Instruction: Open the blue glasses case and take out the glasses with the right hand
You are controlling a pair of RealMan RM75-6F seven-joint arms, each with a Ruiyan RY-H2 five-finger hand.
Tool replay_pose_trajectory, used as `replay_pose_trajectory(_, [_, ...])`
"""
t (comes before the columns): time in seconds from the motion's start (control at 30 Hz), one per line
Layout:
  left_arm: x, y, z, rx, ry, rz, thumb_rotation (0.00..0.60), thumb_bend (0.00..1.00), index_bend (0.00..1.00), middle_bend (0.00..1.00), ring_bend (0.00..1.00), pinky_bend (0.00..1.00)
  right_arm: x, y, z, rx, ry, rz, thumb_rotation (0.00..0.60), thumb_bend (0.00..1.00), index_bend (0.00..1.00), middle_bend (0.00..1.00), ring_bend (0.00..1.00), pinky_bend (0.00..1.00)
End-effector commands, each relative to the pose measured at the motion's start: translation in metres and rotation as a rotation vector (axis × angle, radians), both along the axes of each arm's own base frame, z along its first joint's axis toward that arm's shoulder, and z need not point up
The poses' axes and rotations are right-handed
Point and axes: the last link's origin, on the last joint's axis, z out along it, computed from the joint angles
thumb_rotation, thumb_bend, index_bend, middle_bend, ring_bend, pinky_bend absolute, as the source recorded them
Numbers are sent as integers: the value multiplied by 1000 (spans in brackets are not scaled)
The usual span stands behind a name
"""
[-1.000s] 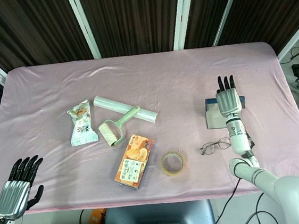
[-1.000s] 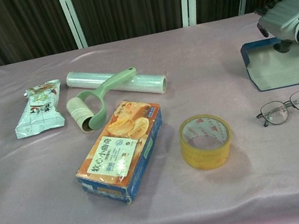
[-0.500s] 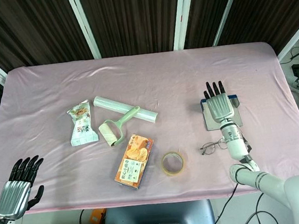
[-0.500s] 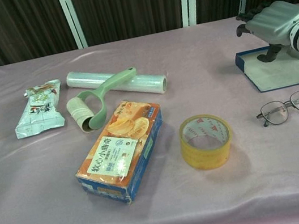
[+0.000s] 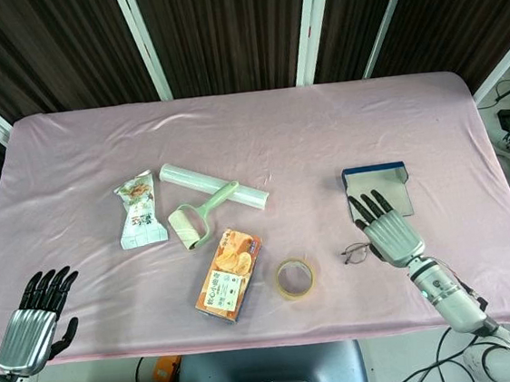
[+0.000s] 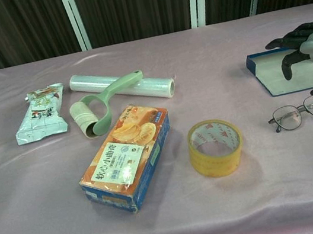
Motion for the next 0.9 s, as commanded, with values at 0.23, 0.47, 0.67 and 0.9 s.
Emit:
replay_pose_trajectory(0.23, [0, 0, 1, 1, -4, 1, 600, 411, 0, 35, 0, 0, -11, -6, -14, 27, 0, -32, 600, 477, 529, 34, 0, 0])
replay_pose_trajectory(0.47, [-1, 0, 3, 8, -7, 2, 600, 410, 0, 35, 0, 0, -17, -12, -20, 29, 8, -51, 600, 484, 556, 29, 0, 0])
replay_pose_trajectory(0.67, [-1, 0, 2, 3, -5, 2, 600, 411, 0, 35, 0, 0, -24, -14, -24, 40, 24, -72, 600, 497, 570, 28, 0, 0])
replay_pose_trajectory(0.9, [-1, 0, 2, 5, -6, 4, 600, 411, 0, 35, 0, 0, -27, -17, -34, 60, 28, -84, 600, 507, 586, 29, 0, 0])
